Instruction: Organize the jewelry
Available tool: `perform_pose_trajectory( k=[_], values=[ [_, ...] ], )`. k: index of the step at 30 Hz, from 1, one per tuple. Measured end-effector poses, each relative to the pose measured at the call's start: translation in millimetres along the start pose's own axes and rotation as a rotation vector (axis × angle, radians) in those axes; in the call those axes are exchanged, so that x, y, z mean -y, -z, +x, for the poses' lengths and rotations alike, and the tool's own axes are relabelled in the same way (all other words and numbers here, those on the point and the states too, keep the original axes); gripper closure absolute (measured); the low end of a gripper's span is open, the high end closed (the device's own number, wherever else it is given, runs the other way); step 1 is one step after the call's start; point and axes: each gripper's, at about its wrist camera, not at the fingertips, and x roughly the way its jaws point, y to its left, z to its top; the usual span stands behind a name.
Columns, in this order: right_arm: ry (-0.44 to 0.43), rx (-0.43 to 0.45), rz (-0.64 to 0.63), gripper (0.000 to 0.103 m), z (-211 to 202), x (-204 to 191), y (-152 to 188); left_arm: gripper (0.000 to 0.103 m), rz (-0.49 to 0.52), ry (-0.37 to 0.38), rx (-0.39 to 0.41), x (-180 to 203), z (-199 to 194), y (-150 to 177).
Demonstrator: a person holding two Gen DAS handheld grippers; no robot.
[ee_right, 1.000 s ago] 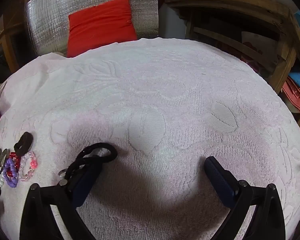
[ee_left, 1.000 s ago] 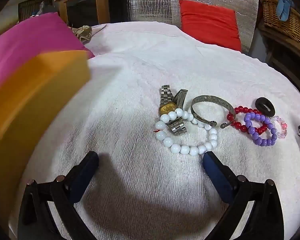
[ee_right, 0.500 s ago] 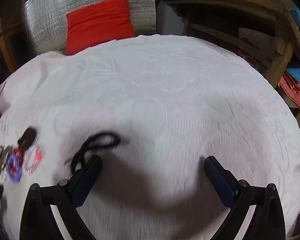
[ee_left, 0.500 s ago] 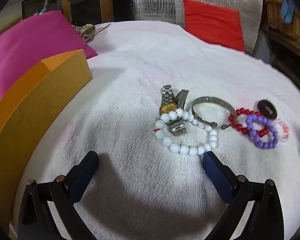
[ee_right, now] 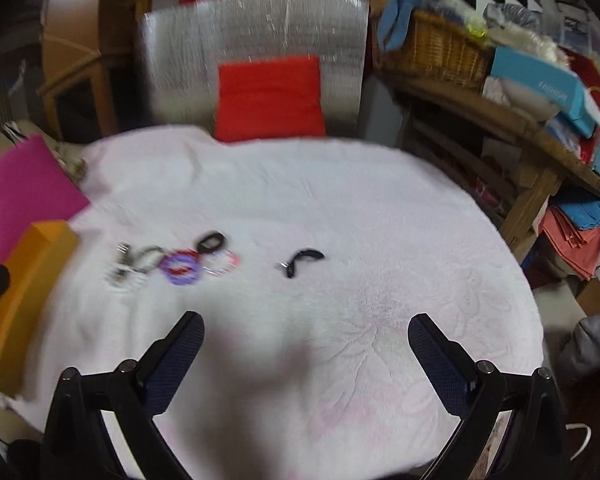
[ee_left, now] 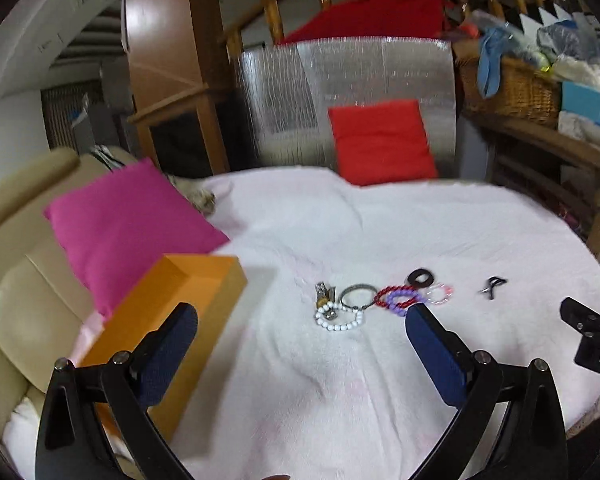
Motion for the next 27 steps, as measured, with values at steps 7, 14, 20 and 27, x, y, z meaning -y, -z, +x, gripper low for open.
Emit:
perform_pose_trajectory(
  k=[7,14,20,27],
  values=[
    [-0.025,0.058,-0.006,0.000,-74.3,-12.1,2.8,0.000,-0.048,0.002,0.028,-18.5,-60.5,-5.7],
    [-0.054,0.065,0.006,0.000,-91.6,-19.4,0.9,0.000,-0.081,-0.009,0.026,-26.3,-68.9,-7.4],
    [-0.045,0.043,0.003,0.000,-82.4,-26.9,5.0,0.000,-0.077,-0.003,0.013,-30.1,-66.8,-1.7],
    [-0.041,0.043,0.034,0.000,-78.6,-25.9,4.6,0.000,-0.069,0.008,0.004,-31.2,-61.9,-1.0]
  ],
)
